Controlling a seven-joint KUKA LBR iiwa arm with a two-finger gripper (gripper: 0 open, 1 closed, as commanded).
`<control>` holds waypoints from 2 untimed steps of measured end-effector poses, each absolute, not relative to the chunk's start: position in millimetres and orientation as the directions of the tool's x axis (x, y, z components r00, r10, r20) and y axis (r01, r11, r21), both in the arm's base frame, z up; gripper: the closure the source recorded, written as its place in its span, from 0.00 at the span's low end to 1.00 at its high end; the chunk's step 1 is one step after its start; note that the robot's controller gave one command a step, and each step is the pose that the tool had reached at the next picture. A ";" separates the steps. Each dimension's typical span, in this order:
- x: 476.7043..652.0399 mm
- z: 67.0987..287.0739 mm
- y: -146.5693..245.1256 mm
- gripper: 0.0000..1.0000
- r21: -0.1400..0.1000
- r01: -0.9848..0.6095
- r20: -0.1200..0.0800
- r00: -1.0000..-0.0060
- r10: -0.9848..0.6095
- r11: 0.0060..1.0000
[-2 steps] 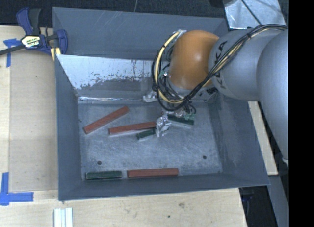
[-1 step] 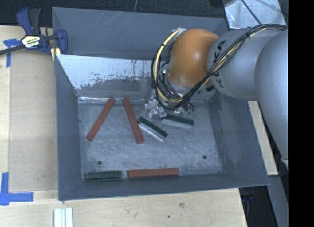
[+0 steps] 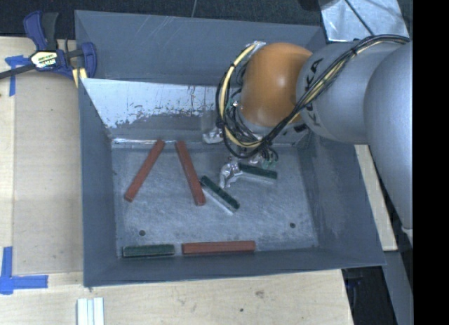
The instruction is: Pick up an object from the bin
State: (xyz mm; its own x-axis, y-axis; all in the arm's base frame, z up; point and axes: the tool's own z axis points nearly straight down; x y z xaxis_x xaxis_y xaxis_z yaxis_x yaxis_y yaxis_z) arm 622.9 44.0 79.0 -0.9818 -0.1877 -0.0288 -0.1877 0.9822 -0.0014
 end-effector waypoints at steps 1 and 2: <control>624.6 80.6 44.3 1.00 -0.002 -0.188 -0.037 -0.981 -0.188 0.982; 622.8 78.8 44.0 0.00 -0.001 -0.187 -0.029 -0.982 -0.187 0.982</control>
Offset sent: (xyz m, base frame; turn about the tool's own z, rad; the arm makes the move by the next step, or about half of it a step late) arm 0.0000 0.0000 0.0000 0.0000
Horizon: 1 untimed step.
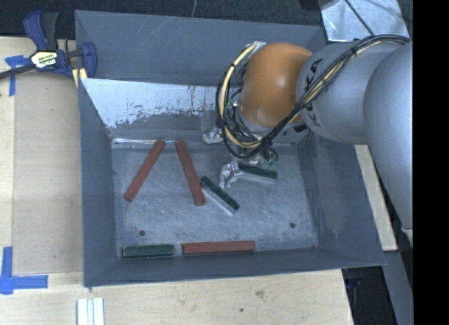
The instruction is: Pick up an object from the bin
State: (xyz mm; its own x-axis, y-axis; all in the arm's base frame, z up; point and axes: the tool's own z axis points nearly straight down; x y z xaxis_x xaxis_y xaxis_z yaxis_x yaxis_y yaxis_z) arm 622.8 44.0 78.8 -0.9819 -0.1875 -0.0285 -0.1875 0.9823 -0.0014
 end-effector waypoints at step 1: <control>622.5 78.7 43.9 0.00 -0.001 -0.187 -0.028 -0.982 -0.187 0.982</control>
Offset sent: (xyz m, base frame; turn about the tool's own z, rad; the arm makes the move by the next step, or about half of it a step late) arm -0.0595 -0.0009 -0.0088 -0.0690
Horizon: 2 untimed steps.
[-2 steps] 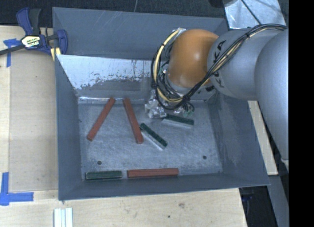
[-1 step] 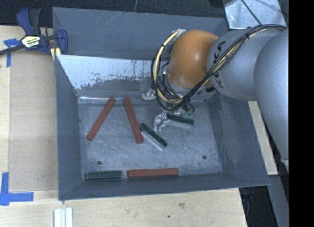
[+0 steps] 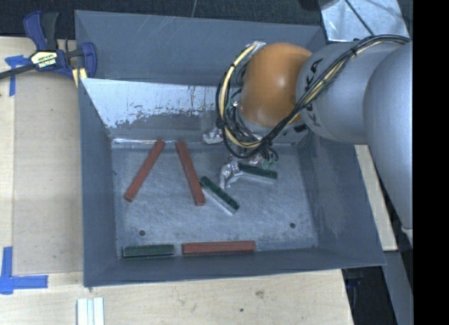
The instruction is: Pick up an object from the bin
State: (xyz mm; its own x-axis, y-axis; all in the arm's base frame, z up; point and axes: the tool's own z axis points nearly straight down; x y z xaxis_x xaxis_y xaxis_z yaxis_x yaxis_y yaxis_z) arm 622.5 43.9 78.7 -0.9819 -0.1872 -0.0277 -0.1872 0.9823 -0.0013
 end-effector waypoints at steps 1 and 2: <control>574.5 80.5 43.9 1.00 -0.005 -0.252 -0.041 -0.967 -0.252 0.968; 571.9 78.1 43.7 0.00 -0.003 -0.252 -0.029 -0.967 -0.252 0.968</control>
Offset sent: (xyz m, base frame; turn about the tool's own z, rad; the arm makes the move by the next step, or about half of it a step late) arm 0.0000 0.0000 0.0000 0.0000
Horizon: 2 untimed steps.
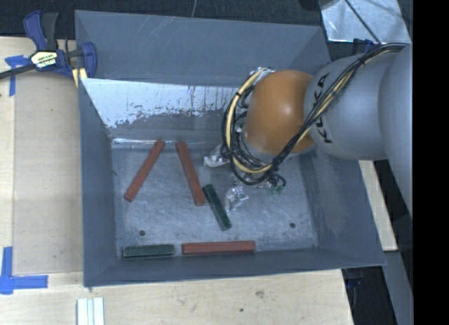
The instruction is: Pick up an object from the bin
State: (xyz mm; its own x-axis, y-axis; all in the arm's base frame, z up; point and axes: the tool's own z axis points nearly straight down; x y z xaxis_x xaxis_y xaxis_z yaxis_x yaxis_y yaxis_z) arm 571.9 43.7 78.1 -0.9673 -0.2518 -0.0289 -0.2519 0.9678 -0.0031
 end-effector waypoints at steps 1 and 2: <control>571.4 77.9 43.6 0.00 -0.003 -0.252 -0.028 -0.967 -0.252 0.968; 542.5 79.6 103.5 1.00 -0.016 -0.605 -0.031 -0.796 -0.605 0.796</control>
Offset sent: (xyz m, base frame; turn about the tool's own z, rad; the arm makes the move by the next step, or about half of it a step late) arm -0.0397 0.0599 -0.0081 -0.4007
